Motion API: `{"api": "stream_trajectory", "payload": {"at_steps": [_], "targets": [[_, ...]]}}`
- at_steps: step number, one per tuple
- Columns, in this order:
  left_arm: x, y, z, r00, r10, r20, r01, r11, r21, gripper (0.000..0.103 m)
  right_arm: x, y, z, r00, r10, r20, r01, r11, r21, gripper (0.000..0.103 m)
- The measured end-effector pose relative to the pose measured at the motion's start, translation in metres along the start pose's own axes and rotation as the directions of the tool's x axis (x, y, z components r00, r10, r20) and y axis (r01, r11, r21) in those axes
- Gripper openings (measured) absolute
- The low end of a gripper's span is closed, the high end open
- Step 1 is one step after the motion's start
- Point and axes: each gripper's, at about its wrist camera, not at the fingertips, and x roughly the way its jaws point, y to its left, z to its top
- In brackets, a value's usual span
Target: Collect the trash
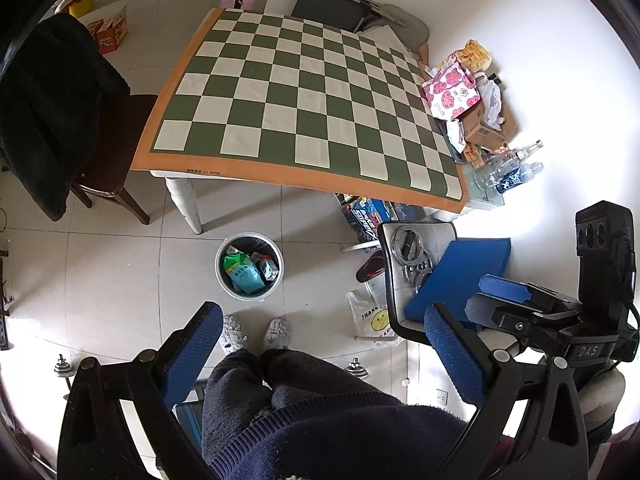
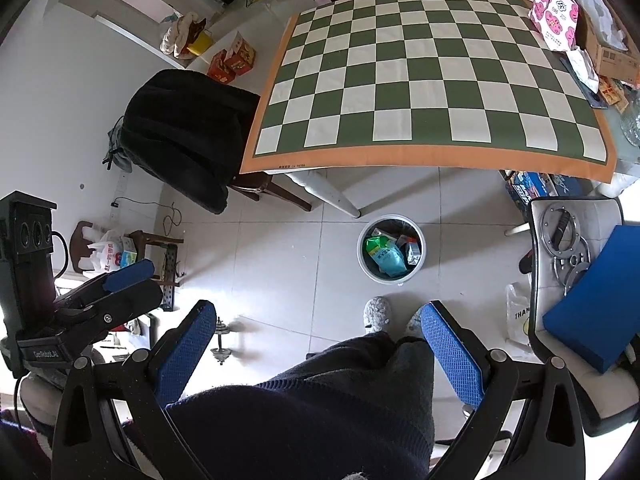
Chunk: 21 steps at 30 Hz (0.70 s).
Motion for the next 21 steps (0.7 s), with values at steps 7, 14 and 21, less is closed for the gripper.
{"api": "stream_trajectory", "payload": {"at_steps": [7, 14, 21], "targets": [[0.0, -0.001, -0.003, 1.0, -0.007, -0.004, 0.007, 1.0, 0.018, 0.103, -0.003, -0.001, -0.001, 1.0, -0.004, -0.001, 0.004, 1.0, -0.003, 0.103], [0.001, -0.004, -0.004, 1.0, -0.013, -0.007, 0.013, 1.0, 0.023, 0.103, -0.008, -0.006, -0.003, 1.0, -0.006, 0.0, 0.006, 1.0, 0.0, 0.103], [0.0, -0.005, -0.005, 1.0, -0.017, -0.011, 0.017, 0.999, 0.033, 0.103, -0.012, -0.008, -0.006, 1.0, -0.009, 0.001, 0.009, 1.0, 0.014, 0.103]]}}
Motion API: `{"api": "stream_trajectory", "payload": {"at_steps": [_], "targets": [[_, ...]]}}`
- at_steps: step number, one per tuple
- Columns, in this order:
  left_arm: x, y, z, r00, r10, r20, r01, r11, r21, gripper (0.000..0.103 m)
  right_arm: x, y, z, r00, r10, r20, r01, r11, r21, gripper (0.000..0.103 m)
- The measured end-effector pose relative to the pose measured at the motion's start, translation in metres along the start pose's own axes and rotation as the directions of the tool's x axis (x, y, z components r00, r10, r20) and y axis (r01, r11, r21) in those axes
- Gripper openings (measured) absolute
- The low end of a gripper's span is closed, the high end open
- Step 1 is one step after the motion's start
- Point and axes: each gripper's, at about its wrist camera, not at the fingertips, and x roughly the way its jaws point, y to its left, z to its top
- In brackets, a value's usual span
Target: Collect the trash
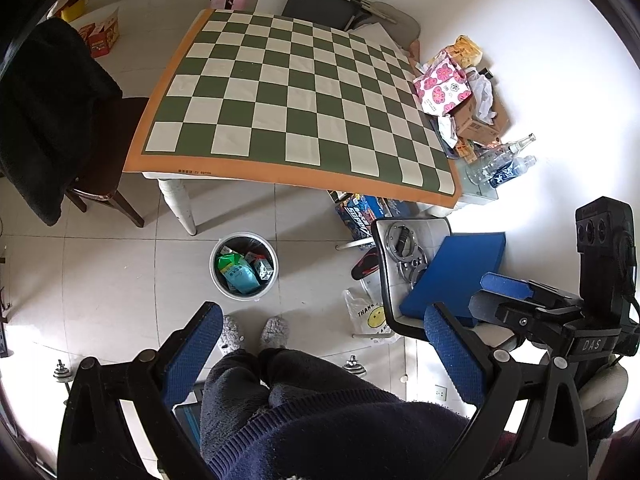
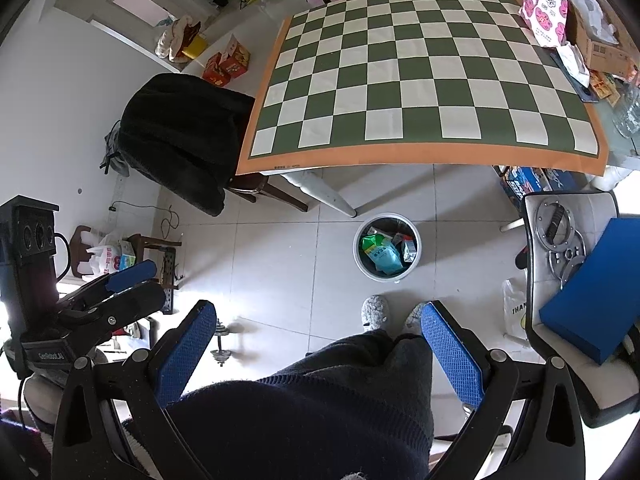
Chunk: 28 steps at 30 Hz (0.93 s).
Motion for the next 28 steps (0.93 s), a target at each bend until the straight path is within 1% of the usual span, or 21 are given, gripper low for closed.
{"api": "stream_trajectory", "payload": {"at_steps": [14, 24, 28], "targets": [[-0.0023, 0.005, 0.001, 1.0, 0.0, -0.001, 0.0, 1.0, 0.004, 0.103, -0.0014, -0.0033, -0.0033, 1.0, 0.003, -0.002, -0.003, 1.0, -0.001, 0.103], [-0.0037, 0.0072, 0.0012, 1.0, 0.0, 0.001, 0.0, 1.0, 0.006, 0.103, 0.001, 0.0021, -0.006, 1.0, 0.004, -0.007, -0.004, 1.0, -0.003, 0.103], [-0.0042, 0.0073, 0.0066, 1.0, -0.001, 0.006, 0.001, 1.0, 0.003, 0.103, 0.0026, 0.006, -0.0062, 1.0, 0.007, -0.008, -0.007, 1.0, -0.002, 0.103]]}}
